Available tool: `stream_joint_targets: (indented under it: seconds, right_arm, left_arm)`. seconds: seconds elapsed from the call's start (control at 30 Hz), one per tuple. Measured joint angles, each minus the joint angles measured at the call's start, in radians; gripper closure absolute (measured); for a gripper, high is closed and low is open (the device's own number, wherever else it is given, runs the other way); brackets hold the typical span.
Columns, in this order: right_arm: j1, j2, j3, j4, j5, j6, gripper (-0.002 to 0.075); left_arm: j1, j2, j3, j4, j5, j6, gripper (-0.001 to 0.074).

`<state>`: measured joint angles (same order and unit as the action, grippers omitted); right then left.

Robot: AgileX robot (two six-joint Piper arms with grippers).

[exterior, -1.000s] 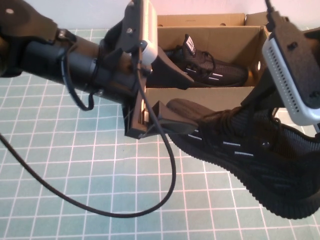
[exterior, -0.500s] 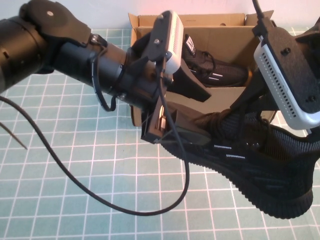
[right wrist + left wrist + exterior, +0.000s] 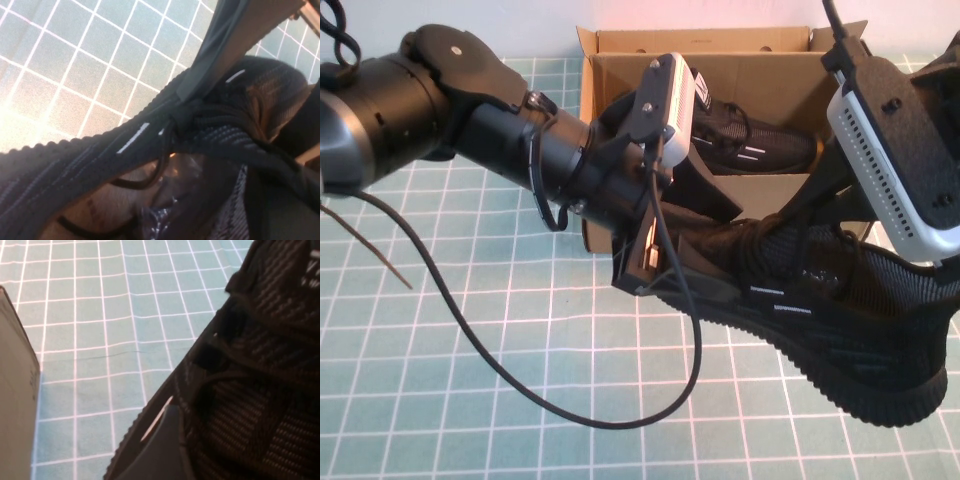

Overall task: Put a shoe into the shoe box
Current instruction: Hand over the shoe

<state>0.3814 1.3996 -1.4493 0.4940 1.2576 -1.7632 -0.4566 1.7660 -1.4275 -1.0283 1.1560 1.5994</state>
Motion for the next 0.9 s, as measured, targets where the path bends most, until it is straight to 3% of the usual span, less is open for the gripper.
stream_joint_targets:
  seconds: [0.63, 0.73, 0.9]
  right_arm:
    - [0.000, 0.002, 0.000, -0.003, -0.002, -0.002, 0.0727]
    - [0.000, 0.002, 0.000, -0.003, -0.002, -0.002, 0.0728]
    - [0.000, 0.002, 0.000, -0.003, -0.002, -0.002, 0.0727]
  left_arm:
    - [0.000, 0.039, -0.002, -0.014, -0.015, 0.040, 0.0112]
    - [0.000, 0.041, -0.002, -0.014, -0.011, 0.040, 0.0155]
    - [0.000, 0.041, -0.002, -0.014, 0.000, 0.046, 0.0293]
